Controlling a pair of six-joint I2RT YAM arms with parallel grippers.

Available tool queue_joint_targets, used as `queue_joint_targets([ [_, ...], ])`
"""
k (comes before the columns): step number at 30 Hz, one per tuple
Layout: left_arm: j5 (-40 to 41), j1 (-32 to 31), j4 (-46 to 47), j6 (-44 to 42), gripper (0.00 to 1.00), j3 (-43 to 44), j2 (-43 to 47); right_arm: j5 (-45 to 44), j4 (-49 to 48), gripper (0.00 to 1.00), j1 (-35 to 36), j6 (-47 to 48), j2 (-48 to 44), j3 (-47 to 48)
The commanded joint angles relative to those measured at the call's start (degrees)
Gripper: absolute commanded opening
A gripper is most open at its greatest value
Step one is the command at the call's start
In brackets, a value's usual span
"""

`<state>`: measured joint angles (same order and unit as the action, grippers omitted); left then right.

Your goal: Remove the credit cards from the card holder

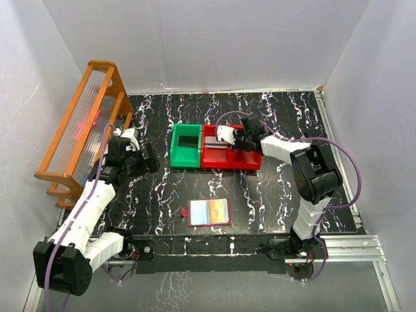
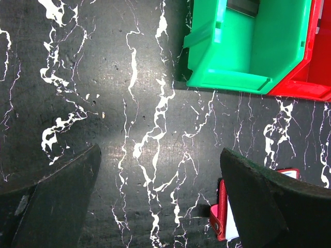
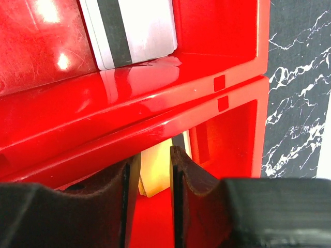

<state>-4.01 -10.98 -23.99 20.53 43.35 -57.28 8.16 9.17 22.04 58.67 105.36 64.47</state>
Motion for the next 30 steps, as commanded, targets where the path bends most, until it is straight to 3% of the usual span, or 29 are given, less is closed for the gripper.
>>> queue_joint_targets([
  [1,-1.6,0.2,0.2,-0.9,0.99,-0.4,0.5,0.5,-1.2,0.29,-0.3,-1.9,-2.7,0.8],
  [8,-1.9,0.2,0.1,-1.0,0.99,-0.5,0.6,-1.5,-3.9,0.35,-0.7,-6.6,-5.2,0.7],
  [14,-4.5,0.2,0.3,-1.2,0.99,-0.5,0.2,0.5,-8.8,0.41,-0.7,-21.0,-14.3,0.8],
  [19,-13.0,0.2,2.0,-0.9,0.98,-1.4,0.8,0.9,-3.3,0.48,-0.8,-52.9,-20.9,2.2],
  [24,-29.0,0.2,6.5,5.9,0.98,-3.8,1.7,12.3,2.0,0.49,-0.8,-87.2,-28.3,-7.7],
  [27,-37.4,-1.2,12.2,13.3,0.97,-6.0,1.7,25.1,-6.6,0.44,0.3,-101.0,-31.1,-20.3],
  [30,-33.5,-9.3,12.1,15.2,0.96,-5.7,2.5,21.2,-15.6,0.45,5.3,-110.4,-37.7,-32.1],
])
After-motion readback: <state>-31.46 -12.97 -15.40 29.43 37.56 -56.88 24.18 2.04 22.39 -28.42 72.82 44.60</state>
